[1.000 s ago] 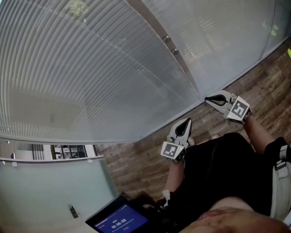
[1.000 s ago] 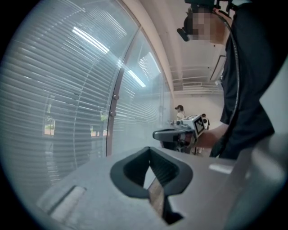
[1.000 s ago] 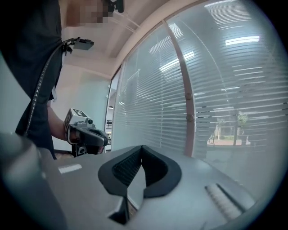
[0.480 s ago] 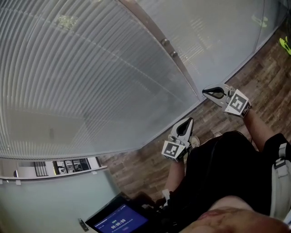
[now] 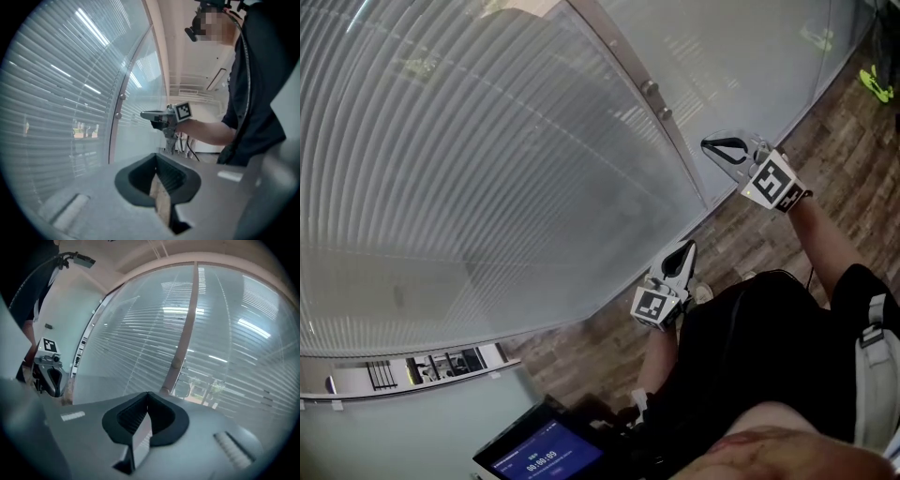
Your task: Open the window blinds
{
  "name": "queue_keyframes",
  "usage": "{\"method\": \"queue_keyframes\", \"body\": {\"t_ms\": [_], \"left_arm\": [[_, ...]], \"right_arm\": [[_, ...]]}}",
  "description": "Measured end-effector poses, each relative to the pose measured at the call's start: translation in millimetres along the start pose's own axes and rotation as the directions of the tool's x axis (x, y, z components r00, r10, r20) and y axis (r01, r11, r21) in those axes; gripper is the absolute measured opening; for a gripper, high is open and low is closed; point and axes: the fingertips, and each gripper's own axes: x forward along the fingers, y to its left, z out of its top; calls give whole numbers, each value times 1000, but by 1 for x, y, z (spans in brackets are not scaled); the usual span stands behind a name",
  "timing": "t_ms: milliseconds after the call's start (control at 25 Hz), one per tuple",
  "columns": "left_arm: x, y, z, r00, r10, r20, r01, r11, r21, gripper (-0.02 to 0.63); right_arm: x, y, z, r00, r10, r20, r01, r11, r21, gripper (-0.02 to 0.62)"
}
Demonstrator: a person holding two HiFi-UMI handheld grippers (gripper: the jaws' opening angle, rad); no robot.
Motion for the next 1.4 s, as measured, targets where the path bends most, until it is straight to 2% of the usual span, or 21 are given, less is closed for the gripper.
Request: {"method": "queue_keyframes", "body": {"t_ms": [240, 400, 520, 680, 920, 1080, 1280, 1400], "left_arm": [[-5, 17, 2, 999, -40, -5, 40, 999, 10, -2], [-5, 26, 1, 997, -70, -11, 70, 998, 3, -2], [-2, 29, 0, 995, -98, -14, 98, 995, 3, -2], [0, 31, -3, 991, -130, -11, 130, 992, -8, -2], [-6, 42, -2, 988, -155, -7, 155, 988, -11, -2], [-14, 50, -2, 988, -151, -1, 151, 988, -25, -2], [-21, 54, -4, 989, -146, 0, 145, 989, -28, -2], [-25, 57, -5, 991, -136, 5, 136, 990, -34, -2]], "right_arm": [[23, -28, 21, 988, -130, -82, 115, 979, -166, 11], [37, -43, 38, 974, -197, -116, 157, 945, -287, 26], [46, -55, 45, 959, -250, -132, 186, 910, -371, 65], [58, -60, 50, 948, -281, -146, 189, 872, -452, 132], [78, -67, 54, 928, -334, -167, 186, 800, -570, 155], [90, -71, 61, 919, -357, -166, 180, 758, -627, 196], [95, -71, 57, 908, -375, -185, 153, 710, -688, 190], [98, -71, 56, 904, -382, -191, 138, 686, -715, 146]]}}
